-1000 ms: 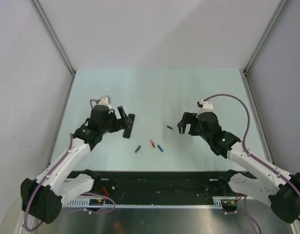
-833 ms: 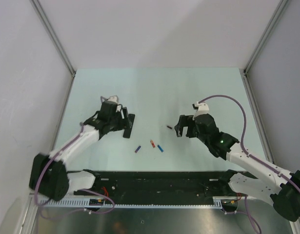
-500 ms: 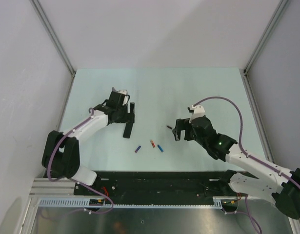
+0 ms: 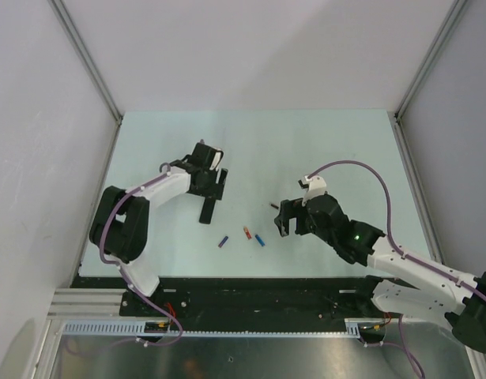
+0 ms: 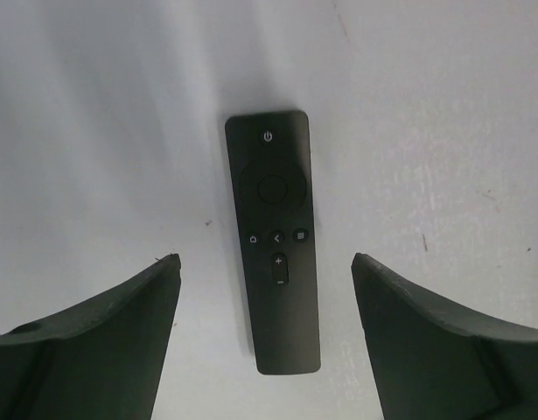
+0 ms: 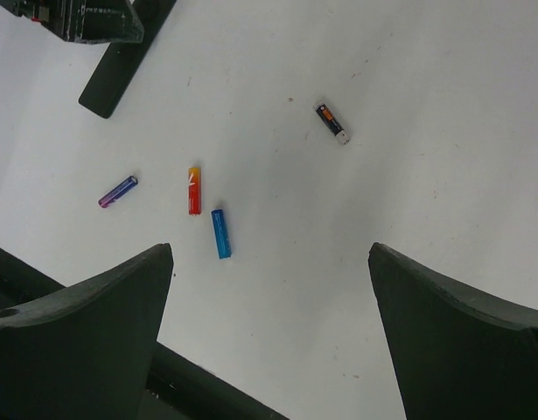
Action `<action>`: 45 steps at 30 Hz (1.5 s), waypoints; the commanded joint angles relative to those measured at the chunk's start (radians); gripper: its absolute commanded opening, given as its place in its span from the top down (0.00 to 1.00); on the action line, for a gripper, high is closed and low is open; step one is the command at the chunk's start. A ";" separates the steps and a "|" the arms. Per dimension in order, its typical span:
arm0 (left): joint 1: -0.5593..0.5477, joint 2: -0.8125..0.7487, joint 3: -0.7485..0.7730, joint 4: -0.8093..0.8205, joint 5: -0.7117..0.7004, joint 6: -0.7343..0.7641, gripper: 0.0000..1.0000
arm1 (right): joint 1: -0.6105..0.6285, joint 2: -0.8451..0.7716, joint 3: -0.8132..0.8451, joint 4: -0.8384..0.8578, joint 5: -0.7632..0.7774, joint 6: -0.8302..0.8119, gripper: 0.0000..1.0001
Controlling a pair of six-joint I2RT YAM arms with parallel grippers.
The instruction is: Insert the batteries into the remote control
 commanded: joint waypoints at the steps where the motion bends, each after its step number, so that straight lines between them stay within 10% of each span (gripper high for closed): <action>1: -0.002 0.024 0.071 0.003 -0.021 0.044 0.18 | 0.007 -0.030 0.021 0.000 0.008 0.012 0.01; 29: -0.002 0.159 0.062 0.000 -0.012 0.034 0.37 | 0.008 -0.093 0.025 -0.037 0.040 0.027 0.02; 45: 0.003 -0.058 0.075 0.001 0.125 -0.050 0.96 | 0.010 -0.129 0.044 -0.061 0.042 0.033 0.02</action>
